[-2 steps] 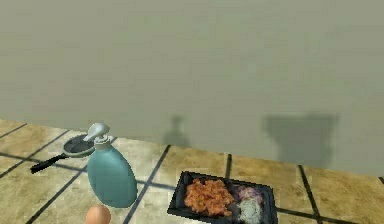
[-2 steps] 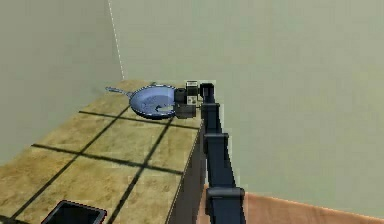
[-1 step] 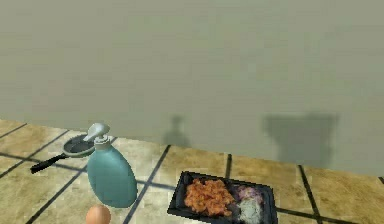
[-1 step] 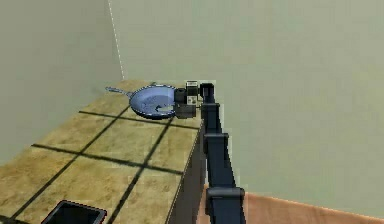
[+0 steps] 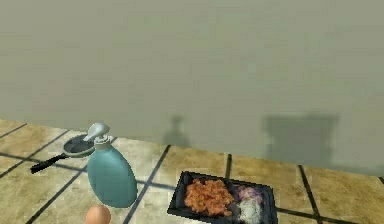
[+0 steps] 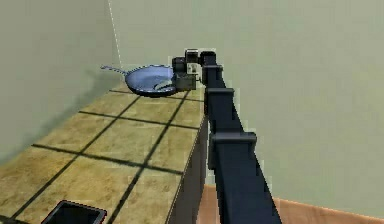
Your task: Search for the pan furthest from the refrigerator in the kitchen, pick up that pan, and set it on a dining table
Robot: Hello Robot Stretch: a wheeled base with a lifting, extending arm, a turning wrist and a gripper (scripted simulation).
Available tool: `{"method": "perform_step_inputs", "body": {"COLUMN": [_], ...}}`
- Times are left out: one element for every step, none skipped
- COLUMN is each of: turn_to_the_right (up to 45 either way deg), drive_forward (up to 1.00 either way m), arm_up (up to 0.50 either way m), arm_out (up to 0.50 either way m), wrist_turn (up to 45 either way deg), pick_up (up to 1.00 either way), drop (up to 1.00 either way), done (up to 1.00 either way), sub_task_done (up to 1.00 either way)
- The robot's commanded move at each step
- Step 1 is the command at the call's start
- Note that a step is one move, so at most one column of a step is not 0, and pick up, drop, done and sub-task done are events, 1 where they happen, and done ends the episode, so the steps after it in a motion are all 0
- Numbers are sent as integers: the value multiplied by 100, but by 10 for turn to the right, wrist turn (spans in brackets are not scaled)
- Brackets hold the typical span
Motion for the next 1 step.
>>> {"method": "perform_step_inputs", "body": {"turn_to_the_right": [0], "drive_forward": [0], "arm_up": [2], "arm_out": [0], "wrist_turn": [0], "pick_up": [0], "drop": [0], "done": [0], "sub_task_done": [0]}}
